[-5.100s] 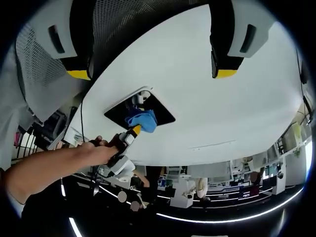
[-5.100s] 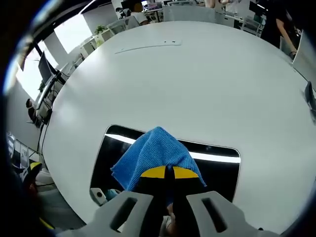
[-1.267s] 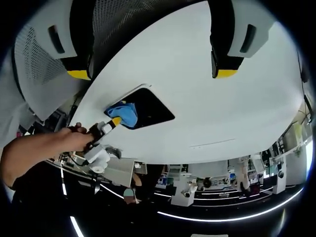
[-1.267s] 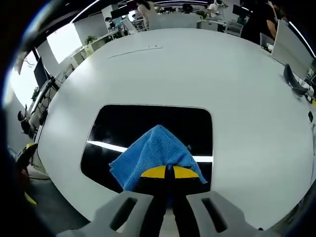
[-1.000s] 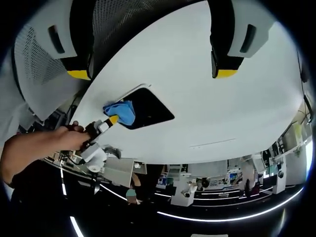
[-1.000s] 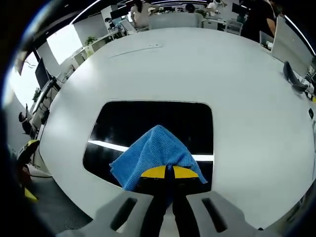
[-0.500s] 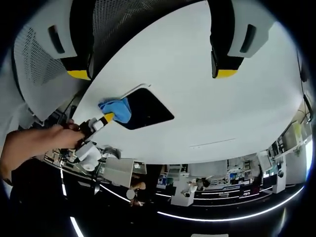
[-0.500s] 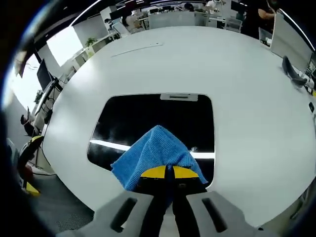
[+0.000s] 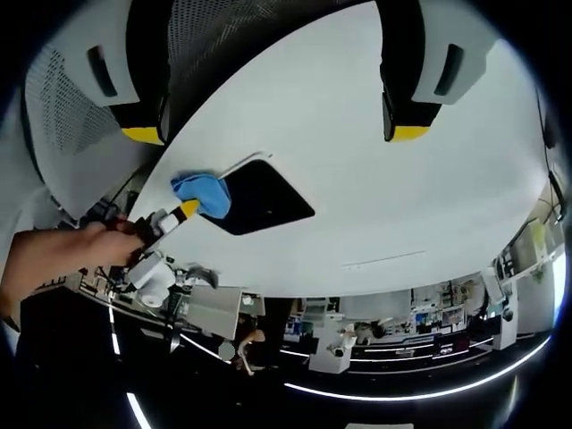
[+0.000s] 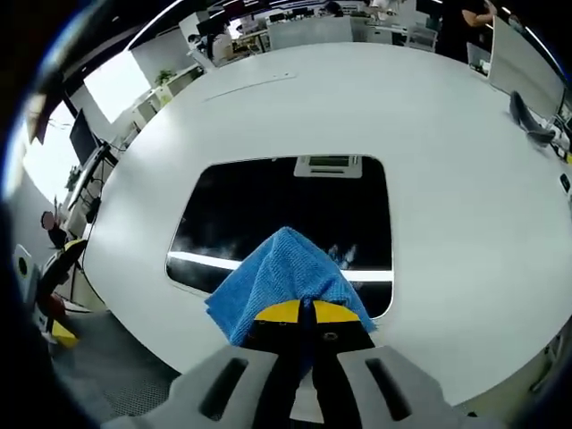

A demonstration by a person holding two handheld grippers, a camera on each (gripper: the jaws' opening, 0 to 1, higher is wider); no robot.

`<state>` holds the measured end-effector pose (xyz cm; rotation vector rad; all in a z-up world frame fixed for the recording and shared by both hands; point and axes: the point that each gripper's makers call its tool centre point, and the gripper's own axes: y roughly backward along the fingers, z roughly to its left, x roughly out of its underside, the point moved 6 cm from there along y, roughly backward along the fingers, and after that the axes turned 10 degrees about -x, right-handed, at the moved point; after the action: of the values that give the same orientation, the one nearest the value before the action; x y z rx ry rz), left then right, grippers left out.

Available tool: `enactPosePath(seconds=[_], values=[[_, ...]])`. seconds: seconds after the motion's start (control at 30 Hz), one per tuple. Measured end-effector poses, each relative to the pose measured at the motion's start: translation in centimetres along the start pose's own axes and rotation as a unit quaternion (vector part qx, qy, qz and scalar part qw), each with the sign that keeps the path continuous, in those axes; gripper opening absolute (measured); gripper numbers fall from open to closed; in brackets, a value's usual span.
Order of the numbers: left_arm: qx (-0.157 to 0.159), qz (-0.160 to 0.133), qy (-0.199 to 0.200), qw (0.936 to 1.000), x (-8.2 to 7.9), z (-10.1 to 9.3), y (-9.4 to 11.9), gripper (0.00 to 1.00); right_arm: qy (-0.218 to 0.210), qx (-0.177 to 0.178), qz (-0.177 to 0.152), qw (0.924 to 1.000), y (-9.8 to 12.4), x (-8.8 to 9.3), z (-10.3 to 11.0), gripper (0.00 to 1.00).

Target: Wipe the mirror surface with the cleaning cloth until all visible marks leave the cleaned area.

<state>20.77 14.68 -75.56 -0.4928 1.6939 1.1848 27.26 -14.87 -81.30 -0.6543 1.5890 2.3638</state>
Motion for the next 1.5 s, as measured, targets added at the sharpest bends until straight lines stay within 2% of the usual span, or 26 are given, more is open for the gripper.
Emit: enactPosePath(seconds=[0.13,0.2,0.6,1.17,1.5], values=[[0.000,0.000,-0.002,1.0000,0.0,0.0,0.0,0.99,-0.003,-0.008,0.005,1.0000,0.2,0.0,0.2,0.00],[0.000,0.000,-0.002,1.0000,0.0,0.0,0.0,0.99,0.014,-0.005,0.008,0.9999,0.1,0.1,0.3,0.00],[-0.001,0.002,-0.004,1.0000,0.1,-0.1,0.1,0.99,0.000,-0.015,0.011,0.9998,0.3,0.1,-0.1,0.00],[0.007,0.002,-0.001,1.0000,0.1,-0.2,0.0,0.99,-0.016,0.004,0.007,0.9998,1.6,0.4,-3.1,0.00],[0.005,-0.001,0.003,1.0000,0.0,-0.1,0.1,0.99,-0.019,0.009,0.008,0.9997,1.8,0.4,-3.6,0.00]])
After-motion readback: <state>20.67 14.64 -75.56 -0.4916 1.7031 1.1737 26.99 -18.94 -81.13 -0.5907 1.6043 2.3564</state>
